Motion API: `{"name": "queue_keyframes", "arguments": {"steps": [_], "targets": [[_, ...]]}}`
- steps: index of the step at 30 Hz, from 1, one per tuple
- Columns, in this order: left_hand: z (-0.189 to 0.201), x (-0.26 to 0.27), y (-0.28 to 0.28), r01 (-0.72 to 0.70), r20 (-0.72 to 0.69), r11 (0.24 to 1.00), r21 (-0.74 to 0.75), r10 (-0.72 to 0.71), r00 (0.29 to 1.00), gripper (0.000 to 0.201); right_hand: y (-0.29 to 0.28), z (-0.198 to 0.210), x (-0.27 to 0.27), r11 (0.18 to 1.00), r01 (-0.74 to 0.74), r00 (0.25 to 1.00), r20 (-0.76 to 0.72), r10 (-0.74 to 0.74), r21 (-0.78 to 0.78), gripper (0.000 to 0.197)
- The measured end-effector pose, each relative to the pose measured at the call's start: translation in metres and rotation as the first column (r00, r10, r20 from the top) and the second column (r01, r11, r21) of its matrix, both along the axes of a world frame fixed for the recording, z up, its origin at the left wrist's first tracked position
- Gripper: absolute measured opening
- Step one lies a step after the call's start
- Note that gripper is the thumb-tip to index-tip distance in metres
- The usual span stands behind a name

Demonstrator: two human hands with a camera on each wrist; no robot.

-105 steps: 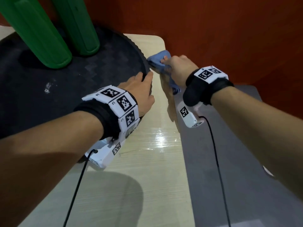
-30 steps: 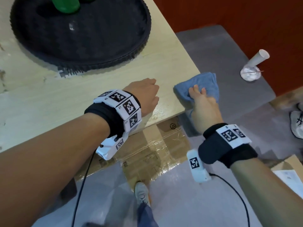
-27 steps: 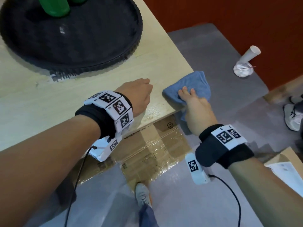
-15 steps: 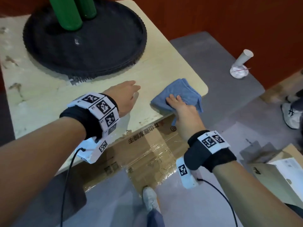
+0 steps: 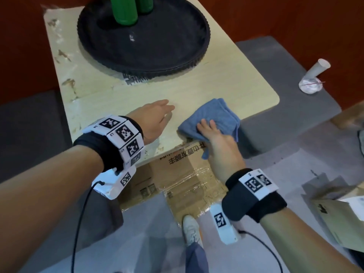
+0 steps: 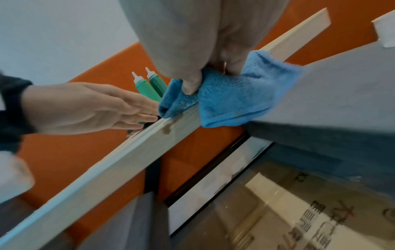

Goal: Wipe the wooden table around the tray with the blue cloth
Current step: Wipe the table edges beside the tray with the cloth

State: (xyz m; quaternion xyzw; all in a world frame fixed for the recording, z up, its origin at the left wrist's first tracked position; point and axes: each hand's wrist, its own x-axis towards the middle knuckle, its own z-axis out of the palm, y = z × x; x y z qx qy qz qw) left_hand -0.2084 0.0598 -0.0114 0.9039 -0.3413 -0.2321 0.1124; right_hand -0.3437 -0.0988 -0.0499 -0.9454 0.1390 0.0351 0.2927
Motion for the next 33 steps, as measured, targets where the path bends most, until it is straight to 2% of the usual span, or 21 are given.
{"name": "queue_keyframes", "arguments": {"steps": [2,5,7,9,11,13,15,17,20,22,25,28,31,33], "targets": [[-0.002,-0.001,0.006,-0.005,-0.001,1.0,0.009,0.005,1.0,0.048,-0.017,0.001,0.001,0.998,0.044,0.998,0.039,-0.046,0.052,0.069],[-0.006,0.0,0.015,-0.007,0.008,0.999,0.034,0.007,1.0,0.048,-0.014,-0.001,0.005,0.992,0.13,0.988,0.089,-0.129,0.002,0.063],[-0.009,0.0,0.017,-0.012,0.01,1.0,0.028,0.012,1.0,0.048,0.0,-0.003,0.003,0.996,0.092,0.994,0.053,-0.091,-0.012,0.062],[-0.012,-0.002,0.014,-0.005,0.007,1.0,0.013,0.005,1.0,0.048,-0.001,-0.003,0.0,0.996,0.074,0.995,0.062,-0.077,0.046,0.058],[-0.014,-0.003,0.012,0.004,-0.001,1.0,0.007,-0.004,1.0,0.048,-0.01,-0.001,0.001,0.978,0.164,0.977,0.115,-0.179,0.13,0.049],[-0.015,-0.002,0.01,0.011,-0.006,1.0,0.006,-0.011,1.0,0.048,-0.007,-0.003,0.004,0.963,0.241,0.957,0.135,-0.257,0.123,0.045],[-0.015,-0.003,0.01,0.026,0.007,1.0,0.016,-0.026,1.0,0.047,0.006,-0.006,0.005,0.974,0.217,0.968,0.116,-0.224,0.068,0.045],[-0.013,-0.006,0.01,0.04,0.014,0.999,0.027,-0.04,0.999,0.045,0.006,-0.005,0.003,0.976,0.186,0.976,0.096,-0.196,0.11,0.045],[-0.007,-0.008,0.012,0.039,0.017,0.998,0.047,-0.04,0.999,0.041,-0.016,0.002,0.001,0.963,0.217,0.964,0.119,-0.237,0.157,0.043],[-0.006,-0.007,0.014,0.031,0.016,0.998,0.056,-0.032,0.999,0.04,-0.015,0.001,0.003,0.963,0.244,0.957,0.13,-0.258,0.116,0.045],[-0.005,-0.006,0.016,0.024,0.012,0.998,0.057,-0.025,1.0,0.04,0.018,-0.007,-0.004,0.985,0.168,0.981,0.088,-0.171,0.033,0.056],[-0.007,-0.002,0.019,0.052,-0.017,0.996,0.068,-0.051,0.999,0.045,0.02,-0.01,-0.01,0.995,0.08,0.992,0.089,-0.085,0.051,0.064],[-0.008,0.003,0.02,0.077,-0.047,0.992,0.102,-0.072,0.996,0.048,0.0,-0.01,-0.001,0.981,0.19,0.972,0.132,-0.193,0.033,0.061],[-0.009,0.004,0.022,0.083,-0.042,0.992,0.093,-0.079,0.996,0.048,0.011,-0.009,0.003,0.975,0.221,0.968,0.128,-0.218,-0.013,0.062]]}}
